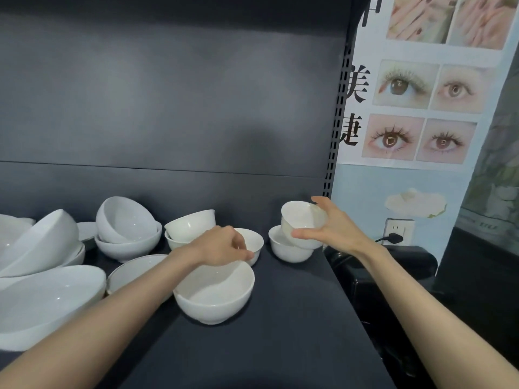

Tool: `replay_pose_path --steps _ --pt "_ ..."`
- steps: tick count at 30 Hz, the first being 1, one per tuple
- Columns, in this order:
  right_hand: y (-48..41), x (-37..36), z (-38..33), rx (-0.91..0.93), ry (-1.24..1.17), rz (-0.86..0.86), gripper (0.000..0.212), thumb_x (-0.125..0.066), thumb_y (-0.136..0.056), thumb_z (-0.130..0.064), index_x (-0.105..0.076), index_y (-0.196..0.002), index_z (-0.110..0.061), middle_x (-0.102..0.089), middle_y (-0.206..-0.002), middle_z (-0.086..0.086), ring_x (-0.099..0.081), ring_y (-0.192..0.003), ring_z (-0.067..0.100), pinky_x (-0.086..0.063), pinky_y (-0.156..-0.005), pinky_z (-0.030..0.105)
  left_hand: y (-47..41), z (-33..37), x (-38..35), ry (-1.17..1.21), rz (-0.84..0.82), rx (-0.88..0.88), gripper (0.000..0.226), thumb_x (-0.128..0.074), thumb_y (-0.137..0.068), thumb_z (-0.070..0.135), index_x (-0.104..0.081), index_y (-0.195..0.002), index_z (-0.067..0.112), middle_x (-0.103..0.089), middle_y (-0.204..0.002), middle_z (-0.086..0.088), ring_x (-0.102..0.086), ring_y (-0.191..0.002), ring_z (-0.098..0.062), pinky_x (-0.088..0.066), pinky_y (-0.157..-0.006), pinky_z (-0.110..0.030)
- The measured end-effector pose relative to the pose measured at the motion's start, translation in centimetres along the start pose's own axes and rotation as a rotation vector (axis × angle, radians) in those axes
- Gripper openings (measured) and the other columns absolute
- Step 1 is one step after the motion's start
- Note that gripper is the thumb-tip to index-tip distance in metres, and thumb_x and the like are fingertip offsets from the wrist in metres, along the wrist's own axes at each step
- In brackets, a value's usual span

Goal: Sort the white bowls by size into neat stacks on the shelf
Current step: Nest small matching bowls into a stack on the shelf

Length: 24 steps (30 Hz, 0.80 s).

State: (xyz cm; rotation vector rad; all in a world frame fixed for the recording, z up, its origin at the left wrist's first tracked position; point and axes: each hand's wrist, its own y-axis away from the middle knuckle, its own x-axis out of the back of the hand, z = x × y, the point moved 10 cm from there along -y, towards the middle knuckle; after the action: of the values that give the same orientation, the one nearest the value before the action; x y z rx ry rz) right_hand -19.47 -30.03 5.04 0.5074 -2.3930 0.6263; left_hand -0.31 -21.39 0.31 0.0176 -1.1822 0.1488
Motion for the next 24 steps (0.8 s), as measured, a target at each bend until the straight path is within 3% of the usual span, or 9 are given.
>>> replay_pose_path --steps 4,9,16,20,22,24 --pt "-2.1 -0.7 0.7 -0.013 0.001 0.002 0.100 -0.084 -0.068 -0.038 -0.026 -0.147 -0.017 -0.042 -0.137 -0.006 -0.041 -0.112 0.010 -0.034 -0.091 0.023 -0.7 -0.2 0.1 0.037 0.006 -0.005 0.026 -0.066 -0.082 0.044 -0.074 -0.087 0.020 -0.072 -0.093 0.005 -0.064 -0.094 -0.012 -0.053 -0.088 -0.036" --pt "-3.7 -2.1 2.0 -0.058 0.058 -0.031 0.104 -0.084 -0.066 -0.043 -0.025 -0.148 -0.018 -0.041 -0.144 -0.002 -0.042 -0.126 0.017 -0.041 -0.097 0.031 -1.3 -0.6 0.4 0.053 0.063 0.021 0.021 -0.073 -0.077 0.041 -0.075 -0.075 0.020 -0.072 -0.083 0.005 -0.064 -0.088 -0.013 -0.055 -0.079 -0.033" --pt "-4.6 -3.2 3.2 -0.093 0.049 -0.065 0.107 -0.084 -0.065 -0.044 -0.022 -0.149 -0.019 -0.038 -0.148 0.000 -0.039 -0.133 0.020 -0.035 -0.098 0.027 -1.6 -0.8 1.6 0.096 0.199 -0.025 0.019 -0.074 -0.081 0.029 -0.075 -0.072 0.012 -0.065 -0.066 0.007 -0.059 -0.070 -0.012 -0.047 -0.066 -0.023" --pt "-4.8 -3.4 3.7 -0.094 0.019 -0.079 0.106 -0.084 -0.066 -0.043 -0.023 -0.149 -0.019 -0.036 -0.149 -0.003 -0.038 -0.134 0.018 -0.034 -0.100 0.027 -1.5 -0.1 3.0 0.172 0.277 -0.069 0.018 -0.075 -0.081 0.025 -0.073 -0.073 0.009 -0.058 -0.060 0.008 -0.050 -0.059 -0.005 -0.035 -0.053 -0.013" --pt "-4.8 -3.6 4.0 -0.095 0.000 -0.089 0.106 -0.085 -0.066 -0.042 -0.023 -0.149 -0.020 -0.036 -0.149 -0.003 -0.037 -0.134 0.017 -0.033 -0.101 0.027 -1.3 0.0 3.7 0.201 0.324 -0.077 0.015 -0.075 -0.081 0.023 -0.074 -0.074 0.009 -0.063 -0.065 0.005 -0.055 -0.064 -0.008 -0.037 -0.055 -0.013" --pt "-4.9 -3.8 4.3 -0.102 -0.018 -0.099 0.105 -0.085 -0.066 -0.042 -0.024 -0.149 -0.021 -0.036 -0.148 -0.002 -0.037 -0.134 0.018 -0.033 -0.100 0.026 -1.1 0.1 4.3 0.225 0.371 -0.081 0.014 -0.075 -0.081 0.023 -0.075 -0.074 0.011 -0.070 -0.072 0.000 -0.062 -0.077 -0.014 -0.047 -0.067 -0.020"
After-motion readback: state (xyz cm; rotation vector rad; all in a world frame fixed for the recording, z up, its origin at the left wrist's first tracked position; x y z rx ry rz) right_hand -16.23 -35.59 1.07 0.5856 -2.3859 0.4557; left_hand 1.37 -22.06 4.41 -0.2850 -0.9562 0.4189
